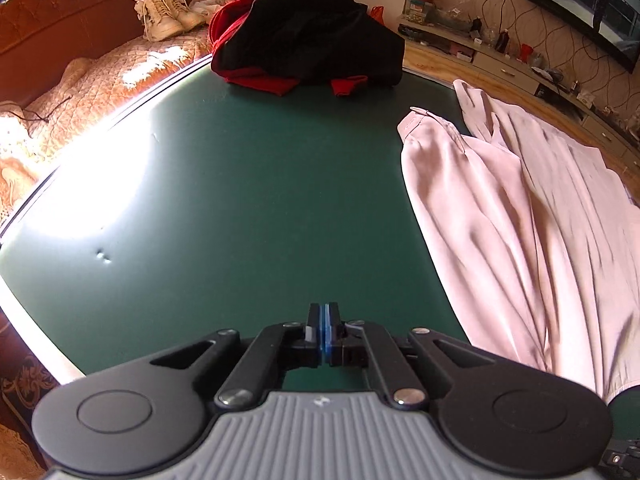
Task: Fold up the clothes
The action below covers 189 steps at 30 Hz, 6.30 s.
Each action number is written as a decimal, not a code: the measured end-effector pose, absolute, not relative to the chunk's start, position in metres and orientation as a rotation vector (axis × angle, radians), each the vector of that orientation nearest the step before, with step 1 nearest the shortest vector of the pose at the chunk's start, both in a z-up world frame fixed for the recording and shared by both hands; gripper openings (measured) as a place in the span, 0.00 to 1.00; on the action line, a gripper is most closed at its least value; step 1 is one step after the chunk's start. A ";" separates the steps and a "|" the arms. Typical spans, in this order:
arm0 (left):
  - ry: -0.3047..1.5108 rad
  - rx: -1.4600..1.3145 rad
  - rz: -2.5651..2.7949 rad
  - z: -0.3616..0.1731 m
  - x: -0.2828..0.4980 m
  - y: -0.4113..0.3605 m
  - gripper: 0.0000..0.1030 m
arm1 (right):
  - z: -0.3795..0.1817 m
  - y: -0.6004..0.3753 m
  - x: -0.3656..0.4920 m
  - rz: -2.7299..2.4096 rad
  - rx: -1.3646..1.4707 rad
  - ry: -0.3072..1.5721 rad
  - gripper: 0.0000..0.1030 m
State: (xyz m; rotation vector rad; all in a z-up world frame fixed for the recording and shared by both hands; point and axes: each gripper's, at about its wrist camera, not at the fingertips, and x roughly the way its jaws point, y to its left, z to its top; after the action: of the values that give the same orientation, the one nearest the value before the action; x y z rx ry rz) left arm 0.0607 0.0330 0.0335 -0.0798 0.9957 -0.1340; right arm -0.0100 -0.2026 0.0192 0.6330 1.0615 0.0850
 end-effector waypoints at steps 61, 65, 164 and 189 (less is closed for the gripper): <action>0.888 -0.043 -0.187 0.073 0.119 0.075 0.69 | 0.041 -0.105 0.046 0.427 -0.007 0.913 0.45; 0.906 -0.007 -0.284 0.062 0.141 0.048 0.69 | 0.031 -0.075 0.047 0.421 -0.105 0.898 0.45; 1.062 0.045 -0.107 0.039 0.061 0.027 0.60 | -0.033 -0.514 -0.109 -0.532 1.095 0.586 0.47; 1.036 0.082 -0.106 0.036 0.057 0.027 0.69 | 0.039 -0.478 -0.173 -0.882 0.658 0.542 0.42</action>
State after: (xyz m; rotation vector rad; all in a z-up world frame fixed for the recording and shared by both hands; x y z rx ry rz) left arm 0.0572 0.0275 0.0363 0.0824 1.0355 -0.1056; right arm -0.1725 -0.4778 0.0392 0.6579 0.5419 -0.8818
